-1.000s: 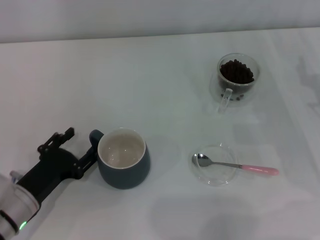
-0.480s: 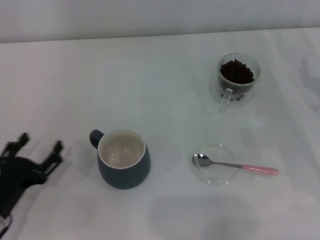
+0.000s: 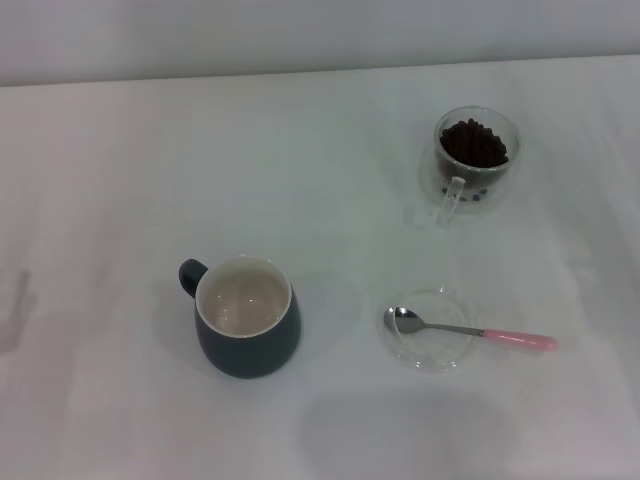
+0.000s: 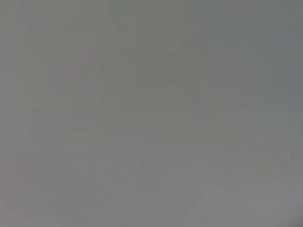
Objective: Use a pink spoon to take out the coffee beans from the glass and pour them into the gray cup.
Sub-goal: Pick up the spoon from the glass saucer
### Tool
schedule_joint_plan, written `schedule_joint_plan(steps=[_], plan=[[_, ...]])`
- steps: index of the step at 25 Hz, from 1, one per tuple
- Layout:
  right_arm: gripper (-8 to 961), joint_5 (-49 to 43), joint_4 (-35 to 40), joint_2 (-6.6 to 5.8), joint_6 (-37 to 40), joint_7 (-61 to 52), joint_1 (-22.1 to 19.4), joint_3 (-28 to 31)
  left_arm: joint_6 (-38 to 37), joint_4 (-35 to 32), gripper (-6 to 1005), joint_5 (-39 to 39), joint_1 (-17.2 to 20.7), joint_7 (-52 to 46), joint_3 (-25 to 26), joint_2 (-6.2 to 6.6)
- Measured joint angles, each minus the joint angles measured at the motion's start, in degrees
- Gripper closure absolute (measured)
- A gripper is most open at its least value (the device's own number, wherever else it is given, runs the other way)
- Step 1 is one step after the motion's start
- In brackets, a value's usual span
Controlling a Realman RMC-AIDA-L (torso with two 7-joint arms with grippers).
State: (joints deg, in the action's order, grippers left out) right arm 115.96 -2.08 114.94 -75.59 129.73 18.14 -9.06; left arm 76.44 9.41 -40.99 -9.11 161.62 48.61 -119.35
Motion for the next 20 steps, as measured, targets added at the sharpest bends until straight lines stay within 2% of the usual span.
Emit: schedule_joint_plan(steps=[4, 11, 20], plan=[[275, -0.57, -0.08, -0.07, -2.03, -5.8, -1.95, -3.93, -0.5, -0.42, 116, -3.07, -1.34, 0.07, 0.0, 0.07], [275, -0.58, -0.53, -0.52, -6.22, -15.9, -6.33, -15.06, -2.58, -0.89, 116, -6.71, -4.31, -0.15, -0.01, 0.1], [275, -0.57, -1.96, -0.71, -10.29, -18.72, -10.99, -22.28, -3.5, -0.77, 116, -7.33, -6.17, -0.18, -0.25, 0.18]])
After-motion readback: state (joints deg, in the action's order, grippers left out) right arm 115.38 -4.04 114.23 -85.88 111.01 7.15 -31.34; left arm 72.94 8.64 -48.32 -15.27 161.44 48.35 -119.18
